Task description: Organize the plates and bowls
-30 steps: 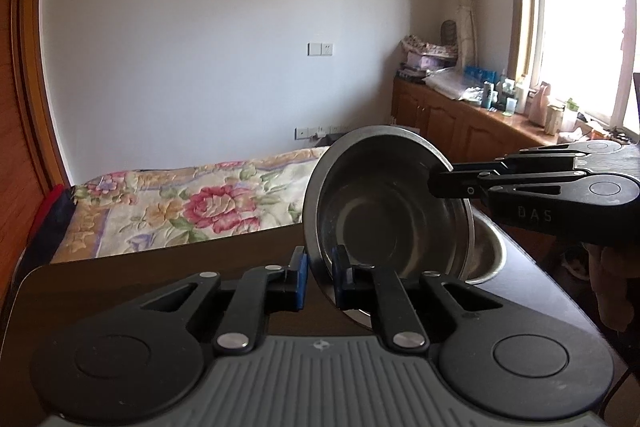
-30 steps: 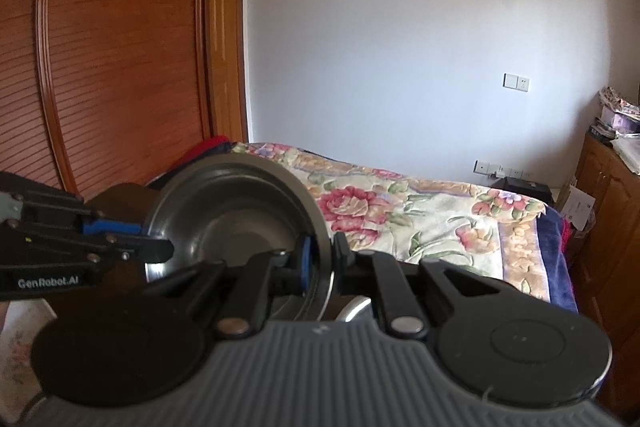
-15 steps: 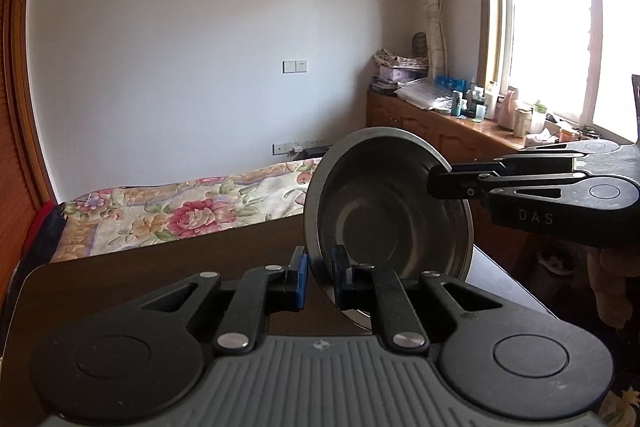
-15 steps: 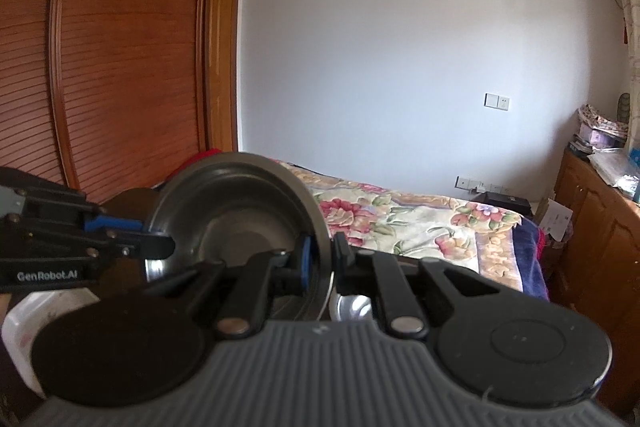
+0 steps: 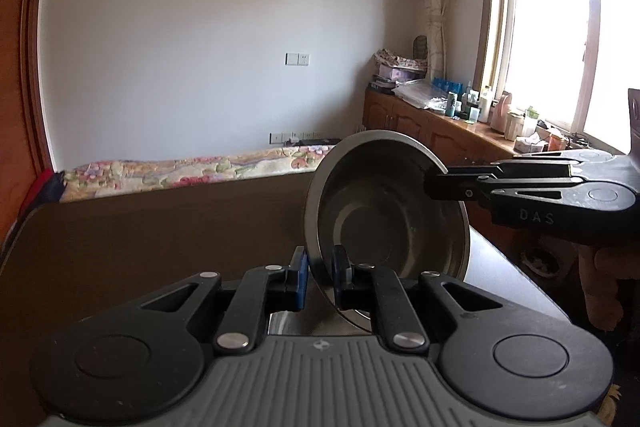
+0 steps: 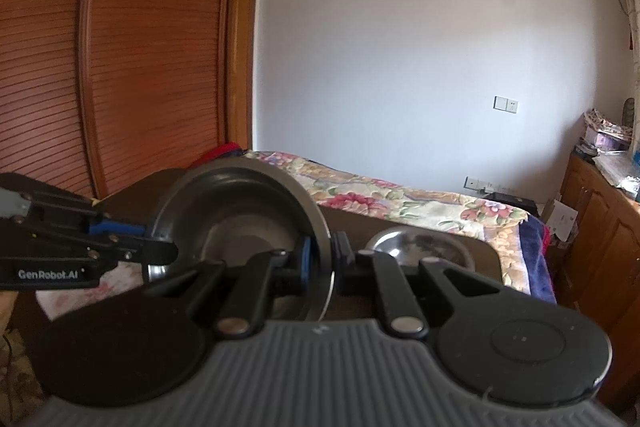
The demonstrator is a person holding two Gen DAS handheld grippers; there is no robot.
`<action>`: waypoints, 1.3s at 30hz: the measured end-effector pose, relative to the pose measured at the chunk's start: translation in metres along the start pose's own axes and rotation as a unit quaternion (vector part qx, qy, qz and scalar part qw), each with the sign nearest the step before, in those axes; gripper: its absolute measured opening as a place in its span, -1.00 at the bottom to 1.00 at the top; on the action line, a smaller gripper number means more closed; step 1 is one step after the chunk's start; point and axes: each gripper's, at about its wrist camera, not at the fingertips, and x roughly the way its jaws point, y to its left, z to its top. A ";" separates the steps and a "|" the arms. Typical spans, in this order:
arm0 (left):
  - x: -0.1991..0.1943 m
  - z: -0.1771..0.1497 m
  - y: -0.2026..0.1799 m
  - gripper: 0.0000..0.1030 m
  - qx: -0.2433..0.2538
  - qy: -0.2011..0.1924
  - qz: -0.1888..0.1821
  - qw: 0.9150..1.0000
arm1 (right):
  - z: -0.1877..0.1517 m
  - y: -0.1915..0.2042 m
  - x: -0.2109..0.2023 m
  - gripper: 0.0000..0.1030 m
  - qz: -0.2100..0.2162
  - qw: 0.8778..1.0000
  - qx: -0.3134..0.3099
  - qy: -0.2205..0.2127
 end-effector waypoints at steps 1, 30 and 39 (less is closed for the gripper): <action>0.000 -0.004 0.000 -0.18 -0.003 0.002 -0.002 1.000 | -0.003 0.001 -0.001 -0.74 0.002 1.000 0.003 0.000; 0.026 -0.047 0.000 -0.18 0.009 0.031 0.016 0.999 | -0.066 0.023 0.009 -0.75 0.015 0.999 0.030 0.037; 0.023 -0.053 0.002 -0.18 0.014 0.020 0.019 1.000 | -0.071 0.028 0.011 -0.73 0.008 0.999 0.021 0.028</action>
